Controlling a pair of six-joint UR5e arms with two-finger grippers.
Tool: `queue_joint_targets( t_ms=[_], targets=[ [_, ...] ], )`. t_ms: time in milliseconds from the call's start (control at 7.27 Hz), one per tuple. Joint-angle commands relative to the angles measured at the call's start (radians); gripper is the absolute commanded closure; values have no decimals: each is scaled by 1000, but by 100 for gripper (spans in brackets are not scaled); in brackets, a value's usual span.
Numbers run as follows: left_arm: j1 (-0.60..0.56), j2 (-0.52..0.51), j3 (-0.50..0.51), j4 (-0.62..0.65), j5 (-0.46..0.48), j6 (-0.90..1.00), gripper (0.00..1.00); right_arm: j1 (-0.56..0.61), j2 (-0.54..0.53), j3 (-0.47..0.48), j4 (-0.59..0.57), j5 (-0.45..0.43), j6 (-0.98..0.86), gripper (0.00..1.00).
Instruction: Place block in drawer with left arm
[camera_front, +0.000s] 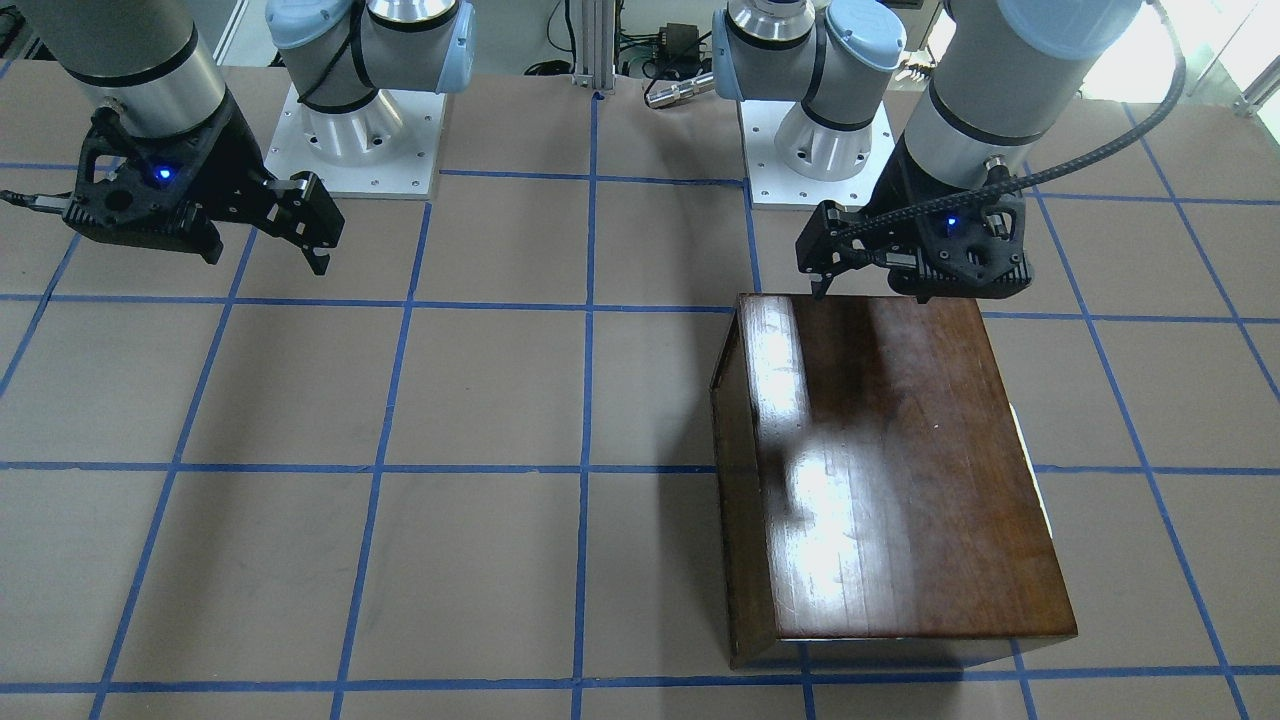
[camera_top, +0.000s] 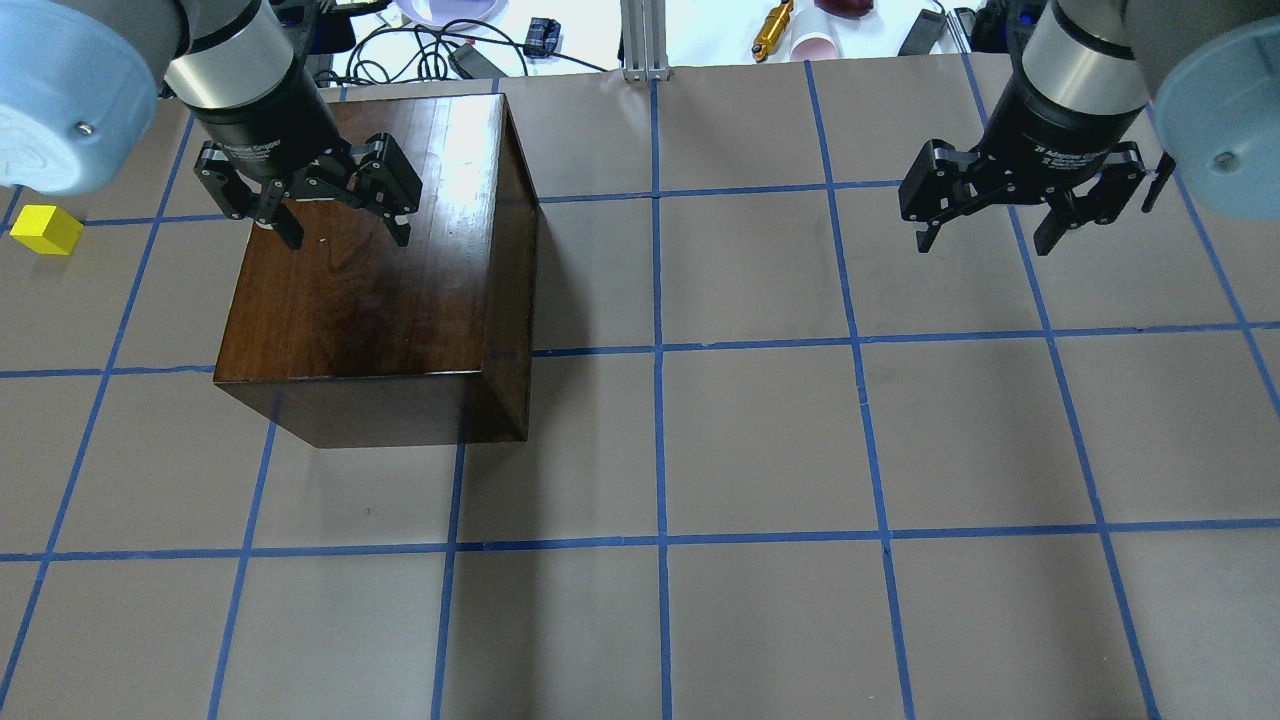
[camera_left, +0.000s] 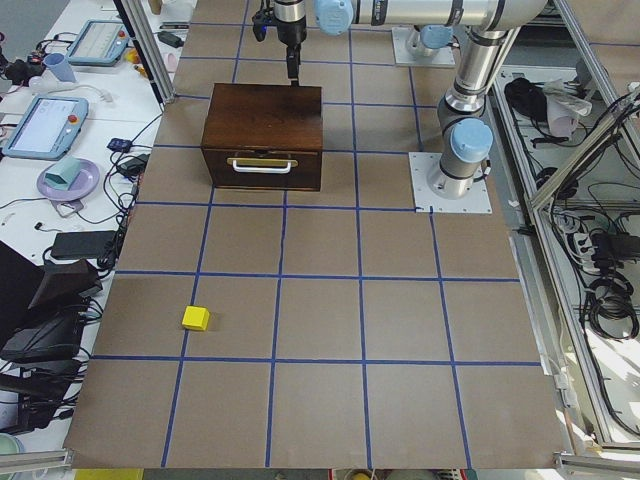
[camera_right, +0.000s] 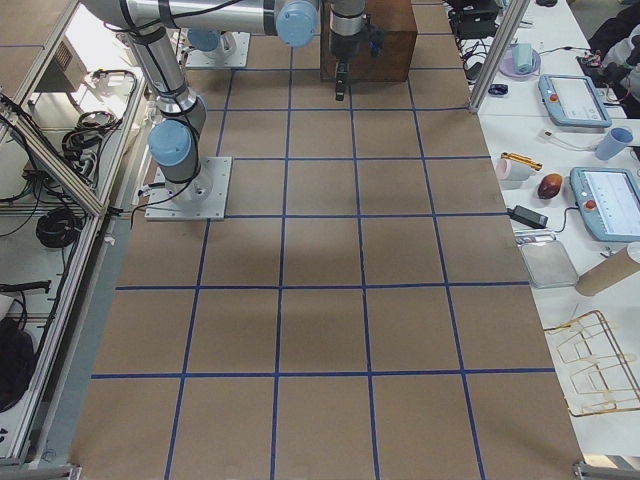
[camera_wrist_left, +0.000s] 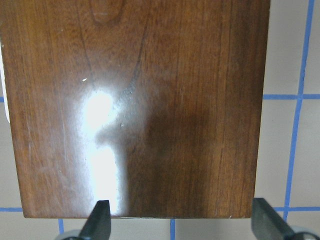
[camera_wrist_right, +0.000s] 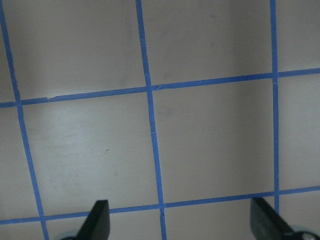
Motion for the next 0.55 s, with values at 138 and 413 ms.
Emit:
queue_joint_targets(
  t_ms=[138,413],
  targets=[
    [-2,3,0,1,7,5,0,1,0,0,0,0,0,0],
    [-1,5,1,1,3,5,0,1,0,0,0,0,0,0]
  ],
)
